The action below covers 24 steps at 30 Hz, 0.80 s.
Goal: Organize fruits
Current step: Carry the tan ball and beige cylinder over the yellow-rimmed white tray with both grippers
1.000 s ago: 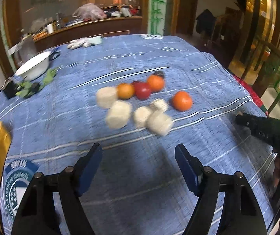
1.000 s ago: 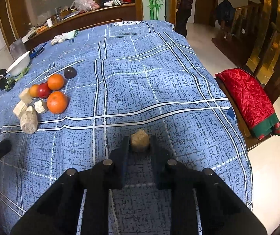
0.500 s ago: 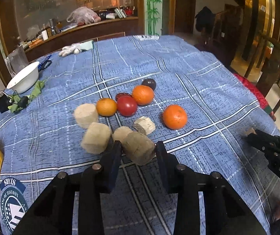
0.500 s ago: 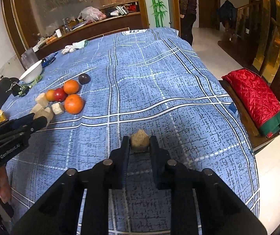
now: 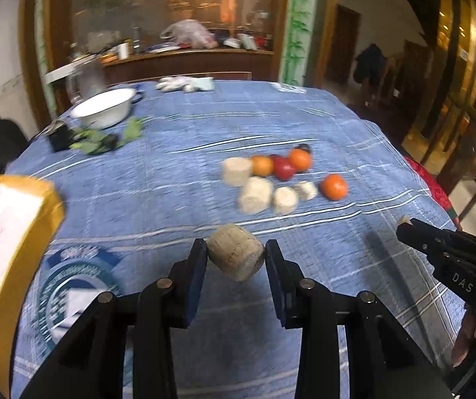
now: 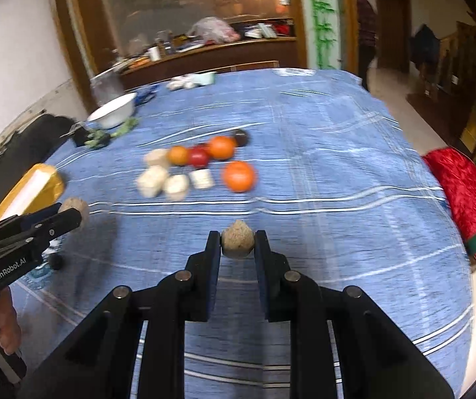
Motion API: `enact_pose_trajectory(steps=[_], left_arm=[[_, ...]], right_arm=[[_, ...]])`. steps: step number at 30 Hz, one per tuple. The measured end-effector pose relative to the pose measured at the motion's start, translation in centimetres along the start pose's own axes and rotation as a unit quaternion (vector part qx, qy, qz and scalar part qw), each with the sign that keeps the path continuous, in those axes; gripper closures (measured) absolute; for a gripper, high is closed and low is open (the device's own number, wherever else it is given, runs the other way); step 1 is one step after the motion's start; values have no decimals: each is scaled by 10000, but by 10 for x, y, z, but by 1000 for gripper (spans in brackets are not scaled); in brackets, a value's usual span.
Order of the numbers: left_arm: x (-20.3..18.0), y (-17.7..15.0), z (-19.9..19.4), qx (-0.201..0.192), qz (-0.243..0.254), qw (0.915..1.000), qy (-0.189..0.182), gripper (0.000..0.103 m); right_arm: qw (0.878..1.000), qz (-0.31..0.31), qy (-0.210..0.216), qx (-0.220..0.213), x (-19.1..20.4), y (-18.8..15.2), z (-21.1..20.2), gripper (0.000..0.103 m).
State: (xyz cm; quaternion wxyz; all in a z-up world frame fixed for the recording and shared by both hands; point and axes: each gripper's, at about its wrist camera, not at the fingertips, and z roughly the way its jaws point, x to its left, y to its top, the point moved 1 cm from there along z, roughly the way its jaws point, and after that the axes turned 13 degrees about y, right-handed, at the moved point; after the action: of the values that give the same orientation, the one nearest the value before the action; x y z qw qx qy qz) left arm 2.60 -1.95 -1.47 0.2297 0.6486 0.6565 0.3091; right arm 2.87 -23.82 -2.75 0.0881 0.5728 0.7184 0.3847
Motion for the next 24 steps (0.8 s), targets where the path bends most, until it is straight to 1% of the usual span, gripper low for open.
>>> enact_pose_trajectory(steps=[5,7,8,9,11,12,13,15,16,17,20,21,23,24], left_arm=[[56,-13,-22,-52,-481,9982,342,68],[84,-16,-30,-50,-742,9957,544,68],[101,-17,-34,-46,-893,9937,680,68],[118,-19,-38,-53,-1045,9909,843,68],[151,-25,-44,-47,-1335,9843,1152,68],[173,-29,-47,-19,-1516,9793,1345,68],[186,-30,-48,2,-1608,9761,1461,68],[222,-37,-50,76,-1872,9652,1824,68],[232,-39,-49,112,-1935,9615,1946,68],[249,-42,-48,171,-2027,9556,2134,68],[280,-48,-36,343,-2118,9448,2477,68],[290,-51,-32,429,-2162,9411,2566,68],[308,-58,-25,543,-2232,9343,2725,68],[315,-60,-20,615,-2240,9311,2810,68]], right_arm=[[9985,-361,393,126,49,4,20,81],[9963,-563,625,184,77,9,31,81],[9954,-622,700,197,85,10,33,81],[9934,-750,834,218,103,14,40,81],[9904,-916,1010,229,126,18,48,81],[9875,-1036,1159,249,144,23,56,81],[9855,-1094,1267,272,155,27,62,81],[9795,-1251,1541,344,186,36,78,81],[9767,-1333,1641,369,199,39,85,81],[9734,-1425,1749,395,215,43,94,81],[9631,-1636,2057,572,261,53,127,80],[9596,-1728,2123,644,279,55,141,80],[9558,-1846,2153,779,301,57,164,80],[9535,-1880,2169,924,315,57,182,80]])
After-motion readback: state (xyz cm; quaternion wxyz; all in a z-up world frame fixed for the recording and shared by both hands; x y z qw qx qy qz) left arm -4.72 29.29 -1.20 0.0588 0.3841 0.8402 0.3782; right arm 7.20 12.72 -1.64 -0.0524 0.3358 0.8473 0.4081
